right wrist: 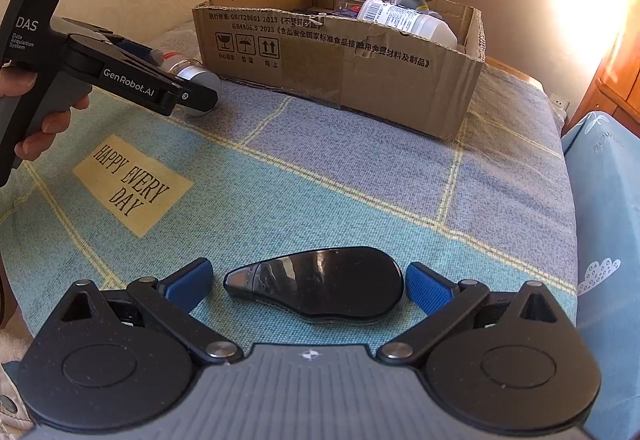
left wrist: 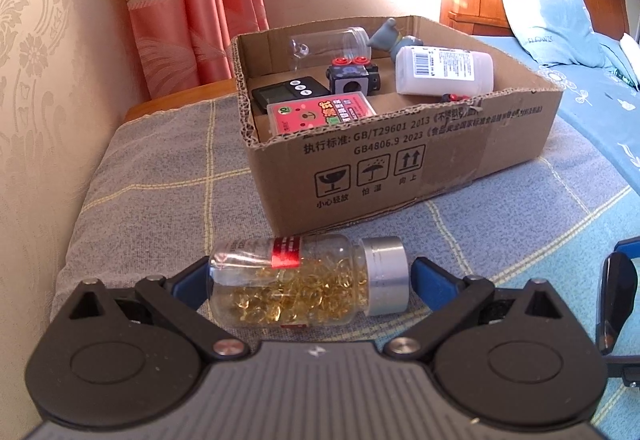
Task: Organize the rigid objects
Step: 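Close the left gripper on the capsule jar while the right gripper grasps the black remote, then carry the jar over the box with the left gripper while the right gripper lifts the remote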
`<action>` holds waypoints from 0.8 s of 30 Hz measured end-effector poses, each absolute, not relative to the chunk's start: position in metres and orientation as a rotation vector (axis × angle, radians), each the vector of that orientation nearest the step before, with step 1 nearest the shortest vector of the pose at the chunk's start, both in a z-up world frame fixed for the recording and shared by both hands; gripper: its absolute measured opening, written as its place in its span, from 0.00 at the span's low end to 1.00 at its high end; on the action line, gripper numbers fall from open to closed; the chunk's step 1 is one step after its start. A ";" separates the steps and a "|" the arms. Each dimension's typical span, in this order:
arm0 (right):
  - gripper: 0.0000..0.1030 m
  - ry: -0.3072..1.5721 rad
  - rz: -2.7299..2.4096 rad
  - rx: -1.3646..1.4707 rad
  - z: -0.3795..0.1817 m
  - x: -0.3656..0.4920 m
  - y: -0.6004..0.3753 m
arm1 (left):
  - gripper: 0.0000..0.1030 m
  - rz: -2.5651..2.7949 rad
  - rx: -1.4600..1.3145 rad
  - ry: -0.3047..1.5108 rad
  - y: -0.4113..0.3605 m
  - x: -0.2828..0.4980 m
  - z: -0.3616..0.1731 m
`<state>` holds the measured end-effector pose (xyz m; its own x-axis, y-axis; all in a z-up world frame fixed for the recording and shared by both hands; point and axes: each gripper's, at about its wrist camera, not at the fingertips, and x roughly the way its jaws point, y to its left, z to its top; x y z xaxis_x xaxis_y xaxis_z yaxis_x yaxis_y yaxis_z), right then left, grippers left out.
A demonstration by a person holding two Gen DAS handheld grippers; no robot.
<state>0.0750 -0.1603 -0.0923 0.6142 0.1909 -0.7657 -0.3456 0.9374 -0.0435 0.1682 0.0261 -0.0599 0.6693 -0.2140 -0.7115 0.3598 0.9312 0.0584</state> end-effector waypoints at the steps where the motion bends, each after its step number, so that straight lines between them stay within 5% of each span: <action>1: 1.00 0.857 0.311 -0.194 -0.092 0.075 -0.160 | 0.96 -0.320 0.193 0.780 0.026 0.169 -0.060; 8: 0.90 0.862 0.314 -0.195 -0.089 0.074 -0.159 | 0.91 -0.314 0.183 0.802 0.028 0.169 -0.060; 24: 0.90 0.836 0.345 -0.209 -0.065 0.076 -0.165 | 0.90 -0.423 0.269 0.827 0.022 0.142 -0.027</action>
<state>0.0755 -0.1653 -0.0645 0.6198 0.2160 -0.7545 -0.3784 0.9245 -0.0462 0.1418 0.0221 -0.0272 0.6009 -0.2570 -0.7569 0.4629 0.8838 0.0674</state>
